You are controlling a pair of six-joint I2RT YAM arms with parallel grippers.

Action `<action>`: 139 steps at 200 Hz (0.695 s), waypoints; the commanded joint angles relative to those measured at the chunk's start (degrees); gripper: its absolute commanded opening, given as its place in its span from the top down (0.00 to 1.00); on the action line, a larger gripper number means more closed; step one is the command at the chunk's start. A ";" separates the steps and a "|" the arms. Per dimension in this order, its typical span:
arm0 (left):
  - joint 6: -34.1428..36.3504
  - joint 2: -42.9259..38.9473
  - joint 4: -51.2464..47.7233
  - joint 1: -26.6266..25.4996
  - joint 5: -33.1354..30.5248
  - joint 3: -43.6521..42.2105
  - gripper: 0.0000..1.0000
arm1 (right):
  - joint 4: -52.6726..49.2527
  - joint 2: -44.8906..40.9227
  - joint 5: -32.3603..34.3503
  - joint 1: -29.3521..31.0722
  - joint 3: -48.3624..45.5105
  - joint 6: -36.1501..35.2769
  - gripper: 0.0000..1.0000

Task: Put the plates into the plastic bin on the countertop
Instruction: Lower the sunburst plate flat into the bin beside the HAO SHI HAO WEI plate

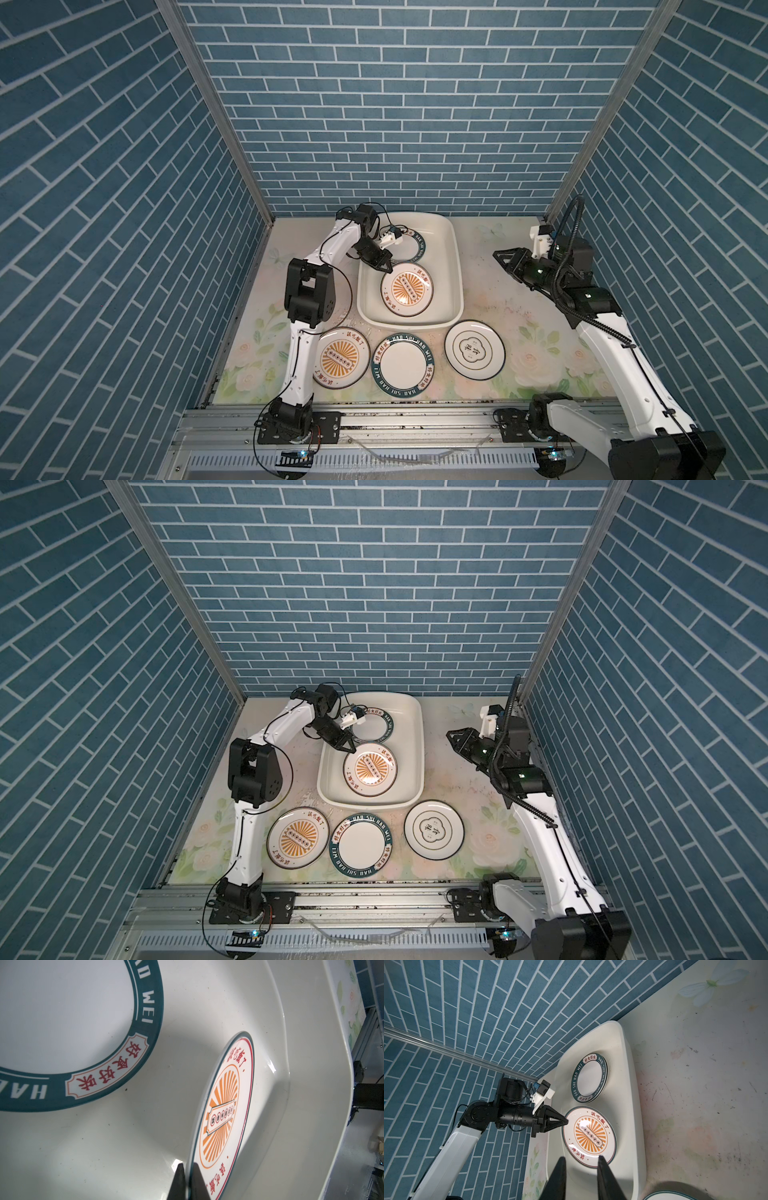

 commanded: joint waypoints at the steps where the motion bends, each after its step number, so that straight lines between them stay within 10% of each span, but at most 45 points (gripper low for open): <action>1: 2.37 1.95 -3.18 -1.18 -0.13 3.36 1.00 | 1.68 0.56 -1.01 -0.17 -0.81 0.03 0.73; 139: 3.56 8.56 -5.53 -3.00 -2.43 10.36 1.00 | 4.17 1.28 -1.93 -0.20 -2.04 1.35 0.73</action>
